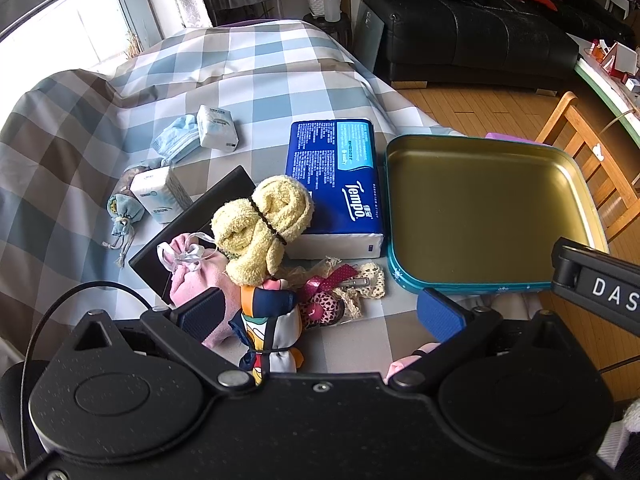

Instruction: Organize soft objects

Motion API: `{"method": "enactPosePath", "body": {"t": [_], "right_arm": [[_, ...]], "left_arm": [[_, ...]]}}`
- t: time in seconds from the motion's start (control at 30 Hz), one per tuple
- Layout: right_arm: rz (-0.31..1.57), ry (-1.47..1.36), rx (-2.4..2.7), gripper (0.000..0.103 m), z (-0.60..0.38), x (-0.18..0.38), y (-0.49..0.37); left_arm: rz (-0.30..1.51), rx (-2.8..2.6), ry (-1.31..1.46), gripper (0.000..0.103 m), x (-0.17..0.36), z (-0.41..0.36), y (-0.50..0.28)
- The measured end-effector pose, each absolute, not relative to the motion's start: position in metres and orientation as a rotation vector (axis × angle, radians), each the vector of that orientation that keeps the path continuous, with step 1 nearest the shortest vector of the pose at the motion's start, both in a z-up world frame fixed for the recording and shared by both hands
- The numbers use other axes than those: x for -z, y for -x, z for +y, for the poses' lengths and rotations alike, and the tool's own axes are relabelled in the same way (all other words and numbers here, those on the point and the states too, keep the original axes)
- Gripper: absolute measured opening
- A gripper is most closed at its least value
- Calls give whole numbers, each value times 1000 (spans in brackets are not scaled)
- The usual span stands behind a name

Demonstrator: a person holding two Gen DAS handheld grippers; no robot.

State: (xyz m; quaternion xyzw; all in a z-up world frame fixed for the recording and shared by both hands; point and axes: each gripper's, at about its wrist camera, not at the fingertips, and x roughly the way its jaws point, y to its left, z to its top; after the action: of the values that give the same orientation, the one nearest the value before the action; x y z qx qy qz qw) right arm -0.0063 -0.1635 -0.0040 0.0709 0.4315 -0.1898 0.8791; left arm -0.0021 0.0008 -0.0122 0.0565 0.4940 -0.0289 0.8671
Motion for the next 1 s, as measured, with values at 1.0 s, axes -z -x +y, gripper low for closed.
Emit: {"method": "enactPosePath", "body": {"t": [1.0], "right_arm": [[928, -112, 384, 103, -155, 11, 0]], "left_arm": [[1026, 39, -85, 99, 15, 23, -10]]}}
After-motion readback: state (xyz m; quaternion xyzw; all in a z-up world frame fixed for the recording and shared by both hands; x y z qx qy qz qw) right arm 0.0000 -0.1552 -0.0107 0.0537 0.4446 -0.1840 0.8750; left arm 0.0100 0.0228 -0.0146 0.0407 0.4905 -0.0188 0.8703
